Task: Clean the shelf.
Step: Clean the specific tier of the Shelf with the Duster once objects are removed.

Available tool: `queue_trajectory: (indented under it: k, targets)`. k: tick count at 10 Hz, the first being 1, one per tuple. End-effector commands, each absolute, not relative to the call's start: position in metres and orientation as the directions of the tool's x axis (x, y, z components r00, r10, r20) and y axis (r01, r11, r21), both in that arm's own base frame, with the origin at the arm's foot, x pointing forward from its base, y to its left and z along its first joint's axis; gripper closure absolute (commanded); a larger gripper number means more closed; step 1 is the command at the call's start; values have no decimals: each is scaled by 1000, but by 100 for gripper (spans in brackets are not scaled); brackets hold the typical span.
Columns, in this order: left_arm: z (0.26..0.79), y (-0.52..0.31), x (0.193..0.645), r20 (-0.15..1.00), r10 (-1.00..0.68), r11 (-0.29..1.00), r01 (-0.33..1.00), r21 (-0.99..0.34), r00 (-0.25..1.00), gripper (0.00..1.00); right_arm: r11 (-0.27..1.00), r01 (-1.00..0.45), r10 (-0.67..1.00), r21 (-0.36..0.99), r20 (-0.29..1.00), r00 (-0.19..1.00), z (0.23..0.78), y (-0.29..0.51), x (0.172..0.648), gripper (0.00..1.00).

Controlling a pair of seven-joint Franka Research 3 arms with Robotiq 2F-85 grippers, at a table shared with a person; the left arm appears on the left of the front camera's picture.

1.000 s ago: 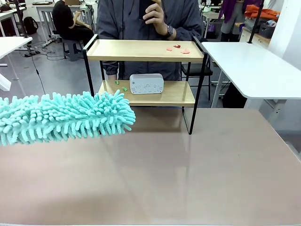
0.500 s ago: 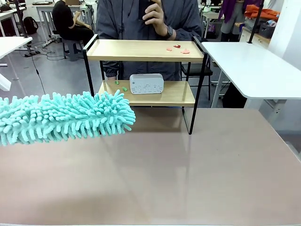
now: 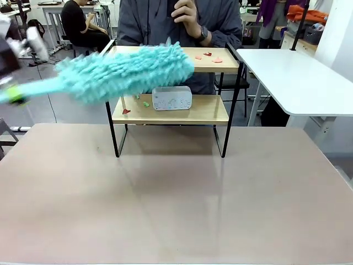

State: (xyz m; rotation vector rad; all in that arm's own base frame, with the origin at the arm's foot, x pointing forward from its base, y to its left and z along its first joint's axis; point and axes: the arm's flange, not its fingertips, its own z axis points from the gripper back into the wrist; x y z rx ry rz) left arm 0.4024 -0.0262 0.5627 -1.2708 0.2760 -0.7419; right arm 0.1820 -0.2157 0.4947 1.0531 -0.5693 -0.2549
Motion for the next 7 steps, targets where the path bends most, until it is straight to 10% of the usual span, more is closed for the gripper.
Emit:
queue_trajectory:
  k: [1,7]
  targets:
    - [613,-42,394,236,-409,284,368,-885,882,87,478,-103,-457,872,347,819,496,-215,184,0]
    - [631,-43,413,277,-402,297,410,-862,873,87,478,-103,-457,872,347,819,496,-215,184,0]
